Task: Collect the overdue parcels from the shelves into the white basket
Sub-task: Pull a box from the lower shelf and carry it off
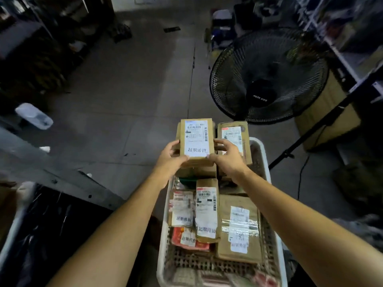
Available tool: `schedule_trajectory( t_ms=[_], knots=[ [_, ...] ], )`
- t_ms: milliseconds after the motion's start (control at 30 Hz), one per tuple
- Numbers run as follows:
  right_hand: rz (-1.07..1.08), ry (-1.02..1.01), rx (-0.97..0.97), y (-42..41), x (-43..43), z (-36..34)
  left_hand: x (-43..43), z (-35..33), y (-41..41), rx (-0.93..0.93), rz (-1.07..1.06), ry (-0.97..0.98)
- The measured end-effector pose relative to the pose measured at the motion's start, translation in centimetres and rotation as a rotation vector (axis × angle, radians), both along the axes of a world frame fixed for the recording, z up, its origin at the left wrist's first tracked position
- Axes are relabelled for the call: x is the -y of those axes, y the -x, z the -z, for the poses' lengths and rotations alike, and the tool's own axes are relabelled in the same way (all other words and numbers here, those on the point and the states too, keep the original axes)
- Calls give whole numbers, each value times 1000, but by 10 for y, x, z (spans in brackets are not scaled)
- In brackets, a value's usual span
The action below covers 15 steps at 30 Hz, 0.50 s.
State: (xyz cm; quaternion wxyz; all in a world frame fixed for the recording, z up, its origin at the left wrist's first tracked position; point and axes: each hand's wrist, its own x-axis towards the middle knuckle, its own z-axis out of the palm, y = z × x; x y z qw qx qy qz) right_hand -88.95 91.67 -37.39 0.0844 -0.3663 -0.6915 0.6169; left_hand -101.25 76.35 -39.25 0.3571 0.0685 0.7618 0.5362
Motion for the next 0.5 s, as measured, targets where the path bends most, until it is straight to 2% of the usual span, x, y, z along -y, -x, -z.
schedule_trajectory(
  t_ms=[233,500],
  knots=[
    [24,-66,75,46,-13,28,-21,39,47,54,18,-6],
    [41,-75,184,48,-23,44,-33,65,48,88,78,7]
  ],
)
